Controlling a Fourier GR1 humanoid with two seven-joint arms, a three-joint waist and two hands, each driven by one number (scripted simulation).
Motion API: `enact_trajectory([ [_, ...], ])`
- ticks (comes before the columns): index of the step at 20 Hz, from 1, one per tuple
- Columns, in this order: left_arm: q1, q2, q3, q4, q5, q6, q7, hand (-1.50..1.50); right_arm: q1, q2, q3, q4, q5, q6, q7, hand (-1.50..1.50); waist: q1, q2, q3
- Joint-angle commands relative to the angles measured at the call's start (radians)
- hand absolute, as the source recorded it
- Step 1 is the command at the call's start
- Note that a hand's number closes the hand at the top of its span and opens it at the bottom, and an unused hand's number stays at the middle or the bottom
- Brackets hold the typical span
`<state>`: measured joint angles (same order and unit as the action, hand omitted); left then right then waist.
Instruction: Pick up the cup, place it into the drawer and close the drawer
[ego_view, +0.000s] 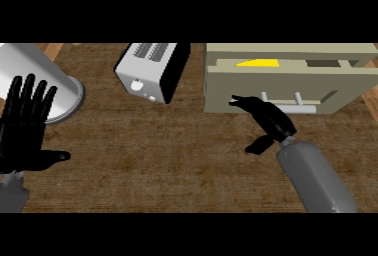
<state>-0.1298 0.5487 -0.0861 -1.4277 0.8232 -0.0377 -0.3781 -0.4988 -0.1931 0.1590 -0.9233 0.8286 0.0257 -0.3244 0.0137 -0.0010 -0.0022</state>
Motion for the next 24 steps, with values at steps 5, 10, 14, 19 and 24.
enact_trajectory([
  [5, 0.011, -0.014, 0.036, 0.004, -0.014, -0.057, 0.012, -1.5, -0.286, -0.044, -0.151, 0.413, -0.058, 0.031, -0.15, -1.5, 0.022, 0.014, 0.004],
  [10, 0.04, -0.037, 0.023, -0.001, -0.032, -0.083, 0.004, -1.5, -0.379, -0.113, -0.185, 0.591, -0.043, 0.029, -0.241, -1.5, 0.04, 0.024, 0.004],
  [14, -0.035, 0.002, 0.066, 0.021, 0.004, -0.096, 0.063, -1.5, -0.459, -0.107, -0.212, 0.666, -0.046, 0.018, -0.211, -1.5, 0.054, 0.031, 0.005],
  [19, -0.023, -0.041, 0.035, 0.022, -0.055, -0.079, 0.019, -1.5, -0.516, -0.137, -0.229, 0.716, -0.048, 0.032, -0.217, -1.5, 0.058, 0.033, 0.005],
  [24, -0.023, -0.05, 0.042, 0.053, -0.054, -0.11, 0.001, -1.5, -0.494, -0.159, -0.23, 0.752, -0.043, 0.022, -0.273, -1.5, 0.07, 0.041, 0.006],
])
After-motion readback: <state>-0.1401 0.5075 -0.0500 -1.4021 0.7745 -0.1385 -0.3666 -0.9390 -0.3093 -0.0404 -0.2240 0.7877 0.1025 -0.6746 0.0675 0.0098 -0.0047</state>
